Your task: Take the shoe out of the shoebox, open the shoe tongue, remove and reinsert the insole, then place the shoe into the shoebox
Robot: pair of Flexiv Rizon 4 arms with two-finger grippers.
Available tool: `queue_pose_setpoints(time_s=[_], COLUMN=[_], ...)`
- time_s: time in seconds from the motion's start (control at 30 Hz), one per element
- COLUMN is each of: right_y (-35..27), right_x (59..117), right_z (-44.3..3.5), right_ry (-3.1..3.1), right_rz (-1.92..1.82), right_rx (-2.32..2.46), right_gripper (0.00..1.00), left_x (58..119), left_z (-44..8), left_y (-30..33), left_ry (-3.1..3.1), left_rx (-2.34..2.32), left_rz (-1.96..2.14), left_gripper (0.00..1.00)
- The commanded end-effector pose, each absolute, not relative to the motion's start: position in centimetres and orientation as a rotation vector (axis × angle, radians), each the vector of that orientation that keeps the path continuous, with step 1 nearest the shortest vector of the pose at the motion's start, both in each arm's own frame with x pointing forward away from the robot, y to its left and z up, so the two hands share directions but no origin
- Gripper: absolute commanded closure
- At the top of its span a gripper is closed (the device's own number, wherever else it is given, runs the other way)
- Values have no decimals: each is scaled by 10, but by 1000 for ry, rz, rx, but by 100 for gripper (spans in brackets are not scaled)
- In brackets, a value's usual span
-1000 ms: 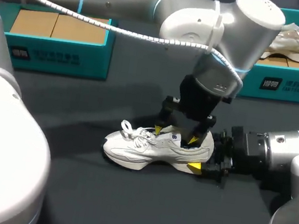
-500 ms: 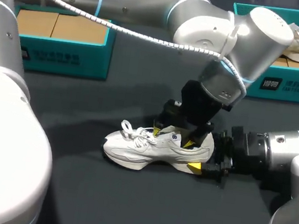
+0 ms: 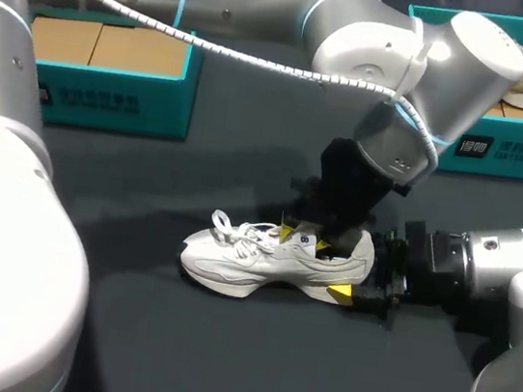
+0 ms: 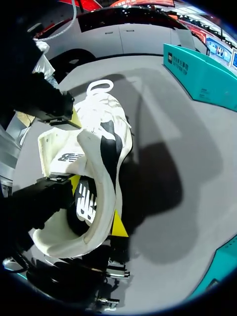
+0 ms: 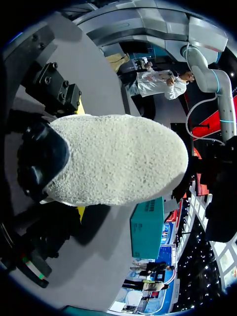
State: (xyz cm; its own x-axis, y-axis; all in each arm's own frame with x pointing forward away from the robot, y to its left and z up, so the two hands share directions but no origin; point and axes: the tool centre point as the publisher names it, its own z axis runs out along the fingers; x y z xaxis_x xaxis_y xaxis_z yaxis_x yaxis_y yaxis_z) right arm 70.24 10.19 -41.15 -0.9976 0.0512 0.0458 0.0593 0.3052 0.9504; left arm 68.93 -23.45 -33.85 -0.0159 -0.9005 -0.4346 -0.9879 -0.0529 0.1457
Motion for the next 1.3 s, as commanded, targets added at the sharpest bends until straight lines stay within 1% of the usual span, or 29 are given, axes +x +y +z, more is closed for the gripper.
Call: queue_pose_setpoints(time_s=[0.03,0.1,0.17,0.2,0.23,0.43,0.8,1.13,1.2,1.3], right_y=[105,105,105,105,105,105,105,105,105,105], right_x=[702,702,702,702,702,702,702,702,702,702], right_z=[-413,-413,-413,-413,-413,-413,-413,-413,-413,-413], right_ry=[-2536,-2536,-2536,-2536,-2536,-2536,-2536,-2536,-2536,-2536], right_rz=[-1841,-1841,-1841,-1841,-1841,-1841,-1841,-1841,-1841,-1841], right_rx=[-110,-110,-110,-110,-110,-110,-110,-110,-110,-110], right_gripper=[100,100,100,100,100,100,100,100,100,100], left_x=[681,681,681,681,681,681,679,676,677,678], left_z=[-331,-330,-329,-328,-327,-312,-291,-307,-312,-318], left_y=[-231,-231,-231,-230,-230,-217,-171,-136,-134,-132], left_ry=[1984,1986,1985,1986,1988,2028,2120,2103,2071,2052], left_rx=[-2065,-2066,-2070,-2072,-2076,-2136,-2278,-2345,-2354,-2361], left_rz=[585,580,572,567,562,487,272,257,258,277], left_gripper=[64,80,89,97,100,100,100,100,91,93])
